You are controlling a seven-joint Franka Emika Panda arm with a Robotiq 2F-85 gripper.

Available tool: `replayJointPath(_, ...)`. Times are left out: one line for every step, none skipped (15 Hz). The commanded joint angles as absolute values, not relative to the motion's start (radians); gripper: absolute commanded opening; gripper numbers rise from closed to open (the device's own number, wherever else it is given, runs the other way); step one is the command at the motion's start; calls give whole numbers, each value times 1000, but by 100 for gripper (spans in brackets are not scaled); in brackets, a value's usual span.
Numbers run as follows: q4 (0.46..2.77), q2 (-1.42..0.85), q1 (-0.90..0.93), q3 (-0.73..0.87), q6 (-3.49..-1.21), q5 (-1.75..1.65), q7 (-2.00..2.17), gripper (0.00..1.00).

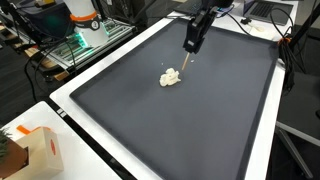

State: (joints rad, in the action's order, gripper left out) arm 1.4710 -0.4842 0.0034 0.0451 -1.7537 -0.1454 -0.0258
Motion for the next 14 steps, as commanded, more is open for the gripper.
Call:
replayJointPath(1555, -411, -29, 24, -1799, -84, -66, 3)
replayJointPath(1562, -400, -31, 24, -1804, -75, -76, 3)
replayJointPath(1572, -388, -33, 24, -1809, -65, -81, 3)
replayJointPath(1580, -377, -34, 24, -1813, -59, -86, 3)
replayJointPath(1586, -368, -35, 24, -1816, -53, -89, 3)
replayJointPath(1593, -359, -36, 23, -1819, -47, -93, 3)
replayJointPath(1600, -350, -37, 23, -1820, -41, -94, 3)
replayJointPath(1605, -343, -38, 22, -1822, -37, -98, 3)
replayJointPath(1610, -336, -38, 21, -1824, -31, -104, 3)
replayJointPath(1616, -330, -39, 21, -1826, -26, -109, 3)
replayJointPath(1620, -325, -39, 21, -1828, -21, -114, 3)
replayJointPath(1556, -366, -25, 29, -1791, -54, -85, 3)
replayJointPath(1556, -364, -25, 29, -1792, -54, -86, 13)
replayJointPath(1554, -364, -25, 29, -1792, -54, -86, 13)
